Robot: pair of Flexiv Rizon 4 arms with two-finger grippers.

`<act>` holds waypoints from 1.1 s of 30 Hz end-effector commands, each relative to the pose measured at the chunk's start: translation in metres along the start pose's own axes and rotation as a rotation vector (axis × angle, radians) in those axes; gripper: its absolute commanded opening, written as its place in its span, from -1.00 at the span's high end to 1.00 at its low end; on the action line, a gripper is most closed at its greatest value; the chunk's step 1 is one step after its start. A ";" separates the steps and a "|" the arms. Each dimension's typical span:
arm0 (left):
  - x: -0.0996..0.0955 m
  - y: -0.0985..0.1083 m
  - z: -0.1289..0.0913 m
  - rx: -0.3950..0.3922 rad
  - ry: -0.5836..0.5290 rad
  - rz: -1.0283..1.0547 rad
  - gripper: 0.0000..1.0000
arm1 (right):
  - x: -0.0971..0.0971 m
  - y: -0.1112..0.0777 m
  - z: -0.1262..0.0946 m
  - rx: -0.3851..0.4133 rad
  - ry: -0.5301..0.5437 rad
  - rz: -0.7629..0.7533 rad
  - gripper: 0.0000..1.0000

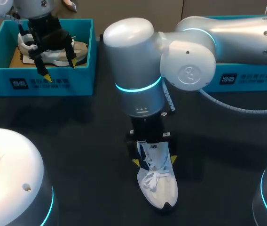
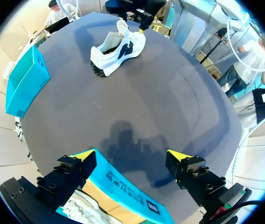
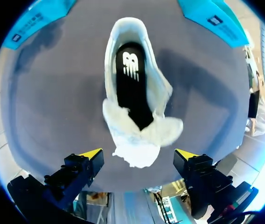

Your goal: Take the shoe out of the shoebox, open the shoe tongue, remove and reinsert the insole, then place the shoe into the shoebox

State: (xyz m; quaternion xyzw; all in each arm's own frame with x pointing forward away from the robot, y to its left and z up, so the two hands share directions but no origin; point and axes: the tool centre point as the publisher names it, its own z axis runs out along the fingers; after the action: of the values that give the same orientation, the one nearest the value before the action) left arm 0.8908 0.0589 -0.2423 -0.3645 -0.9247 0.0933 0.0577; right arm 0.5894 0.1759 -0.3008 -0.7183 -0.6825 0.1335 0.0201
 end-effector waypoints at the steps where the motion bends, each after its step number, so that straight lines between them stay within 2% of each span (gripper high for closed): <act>1: 0.001 0.000 0.000 -0.003 0.000 0.000 -1.00 | -0.003 -0.013 -0.005 0.004 0.027 0.021 -1.00; 6: 0.001 0.000 0.000 -0.003 0.000 0.000 -1.00 | 0.002 -0.031 -0.011 0.016 0.018 0.048 -1.00; 12: 0.001 0.000 0.000 -0.003 0.000 0.000 -1.00 | -0.001 -0.051 -0.015 0.020 -0.003 0.059 -1.00; 13: 0.001 0.000 0.000 -0.003 0.000 0.000 -1.00 | -0.001 -0.054 -0.015 0.013 -0.003 0.053 -0.71; 14: 0.001 0.000 0.000 -0.003 0.000 0.000 -1.00 | -0.001 -0.054 -0.015 0.012 -0.003 0.056 -0.33; 15: 0.001 0.000 0.000 -0.003 0.000 0.000 -1.00 | 0.000 -0.054 -0.015 0.010 -0.006 0.055 -0.11; 16: 0.001 0.000 0.000 -0.003 0.000 0.000 -1.00 | 0.001 -0.054 -0.016 0.005 -0.008 0.050 -0.05; 18: 0.001 0.000 0.000 -0.003 0.000 0.000 -1.00 | 0.003 -0.050 -0.017 -0.008 -0.014 0.046 0.19; 19: 0.001 0.000 0.000 -0.003 0.000 0.000 -1.00 | 0.004 -0.048 -0.018 -0.014 -0.014 0.041 0.22; 26: 0.001 0.000 0.000 -0.003 0.000 0.000 -1.00 | -0.002 -0.030 -0.016 -0.044 -0.013 0.020 0.24; 33: 0.001 0.000 0.000 -0.003 0.000 0.000 -1.00 | -0.016 0.012 -0.001 -0.066 0.002 -0.045 0.25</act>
State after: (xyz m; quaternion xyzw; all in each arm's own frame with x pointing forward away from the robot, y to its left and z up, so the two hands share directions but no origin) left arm 0.8908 0.0589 -0.2423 -0.3646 -0.9247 0.0933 0.0577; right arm 0.5934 0.1662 -0.2908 -0.7085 -0.6965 0.1134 -0.0112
